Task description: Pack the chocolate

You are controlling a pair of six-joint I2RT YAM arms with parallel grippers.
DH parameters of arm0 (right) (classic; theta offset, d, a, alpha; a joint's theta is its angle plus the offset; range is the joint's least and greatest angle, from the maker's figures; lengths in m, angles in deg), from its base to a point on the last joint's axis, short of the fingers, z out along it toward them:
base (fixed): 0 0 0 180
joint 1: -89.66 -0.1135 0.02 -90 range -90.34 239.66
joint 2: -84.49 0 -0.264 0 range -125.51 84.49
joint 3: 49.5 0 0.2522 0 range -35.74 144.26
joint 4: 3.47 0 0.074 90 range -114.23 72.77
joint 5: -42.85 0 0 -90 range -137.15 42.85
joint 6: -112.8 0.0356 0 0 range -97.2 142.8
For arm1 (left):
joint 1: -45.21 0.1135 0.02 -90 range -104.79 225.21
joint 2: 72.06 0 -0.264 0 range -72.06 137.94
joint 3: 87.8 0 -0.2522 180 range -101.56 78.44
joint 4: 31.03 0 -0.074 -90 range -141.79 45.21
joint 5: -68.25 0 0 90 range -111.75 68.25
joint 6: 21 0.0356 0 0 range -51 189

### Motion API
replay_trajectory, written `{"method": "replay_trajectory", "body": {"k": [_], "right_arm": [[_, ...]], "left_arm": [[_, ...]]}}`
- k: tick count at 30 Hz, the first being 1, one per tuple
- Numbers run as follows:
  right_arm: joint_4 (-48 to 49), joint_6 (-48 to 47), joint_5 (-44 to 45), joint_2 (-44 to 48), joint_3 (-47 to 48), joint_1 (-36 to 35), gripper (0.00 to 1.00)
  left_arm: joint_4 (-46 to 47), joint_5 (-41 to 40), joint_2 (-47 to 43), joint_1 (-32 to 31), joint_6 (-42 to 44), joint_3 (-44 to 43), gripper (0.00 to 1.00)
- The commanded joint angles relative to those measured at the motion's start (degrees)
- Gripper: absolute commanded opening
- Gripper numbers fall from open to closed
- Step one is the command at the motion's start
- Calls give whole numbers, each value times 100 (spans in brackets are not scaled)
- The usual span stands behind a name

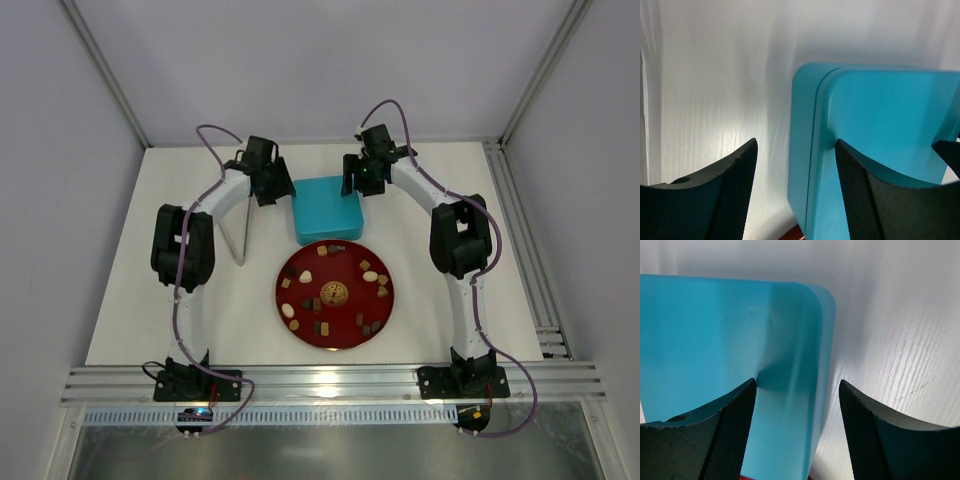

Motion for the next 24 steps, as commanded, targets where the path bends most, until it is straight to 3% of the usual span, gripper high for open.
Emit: {"method": "replay_trajectory", "body": {"k": [1, 10, 24], "right_arm": [[-150, -125, 164, -23, 194, 1, 68], [-159, -125, 173, -6, 203, 19, 68], [-167, -98, 199, -14, 273, 19, 68]], "left_arm": [[203, -282, 19, 18, 181, -230, 63], [529, -625, -52, 10, 322, -388, 62], [591, -538, 27, 1, 559, -643, 50]]}}
